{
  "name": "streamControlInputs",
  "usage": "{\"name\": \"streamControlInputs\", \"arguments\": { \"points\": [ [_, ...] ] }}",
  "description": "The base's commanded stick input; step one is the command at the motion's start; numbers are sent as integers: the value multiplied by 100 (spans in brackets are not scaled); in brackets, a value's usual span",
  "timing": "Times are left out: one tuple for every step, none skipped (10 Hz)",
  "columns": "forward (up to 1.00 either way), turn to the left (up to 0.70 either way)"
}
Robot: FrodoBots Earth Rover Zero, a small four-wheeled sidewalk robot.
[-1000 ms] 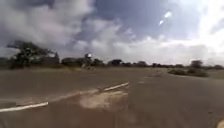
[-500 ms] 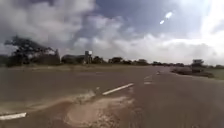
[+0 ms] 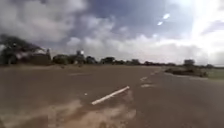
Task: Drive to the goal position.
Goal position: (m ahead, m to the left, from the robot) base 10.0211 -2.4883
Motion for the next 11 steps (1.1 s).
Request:
{"name": "streamControlInputs", "arguments": {
  "points": [
    [100,-12],
    [100,0],
    [100,0],
    [100,0],
    [100,0],
    [100,0],
    [100,0],
    [100,0],
    [100,0],
    [100,0],
    [100,0]
  ]
}}
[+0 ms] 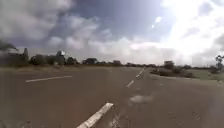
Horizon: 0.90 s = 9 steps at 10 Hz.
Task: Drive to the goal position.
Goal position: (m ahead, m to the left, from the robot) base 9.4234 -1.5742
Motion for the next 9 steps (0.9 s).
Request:
{"name": "streamControlInputs", "arguments": {
  "points": [
    [100,0],
    [100,0],
    [100,0],
    [100,0],
    [100,0],
    [100,0],
    [100,0],
    [100,0],
    [100,0]
  ]
}}
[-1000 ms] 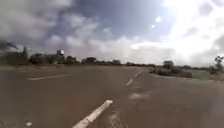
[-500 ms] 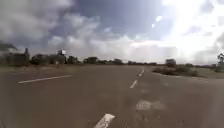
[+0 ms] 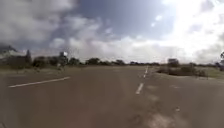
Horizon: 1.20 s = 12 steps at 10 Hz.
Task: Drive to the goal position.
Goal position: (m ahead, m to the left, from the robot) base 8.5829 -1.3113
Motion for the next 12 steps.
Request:
{"name": "streamControlInputs", "arguments": {
  "points": [
    [100,0],
    [100,0],
    [100,0],
    [100,0],
    [100,0],
    [100,0],
    [100,0],
    [100,0],
    [100,-13],
    [100,-34],
    [100,-40],
    [100,-40]
  ]
}}
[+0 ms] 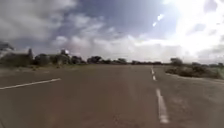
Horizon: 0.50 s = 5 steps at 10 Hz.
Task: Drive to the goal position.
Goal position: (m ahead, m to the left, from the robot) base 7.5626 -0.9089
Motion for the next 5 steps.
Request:
{"name": "streamControlInputs", "arguments": {
  "points": [
    [100,-40],
    [100,-40],
    [100,0],
    [100,0],
    [100,0]
  ]
}}
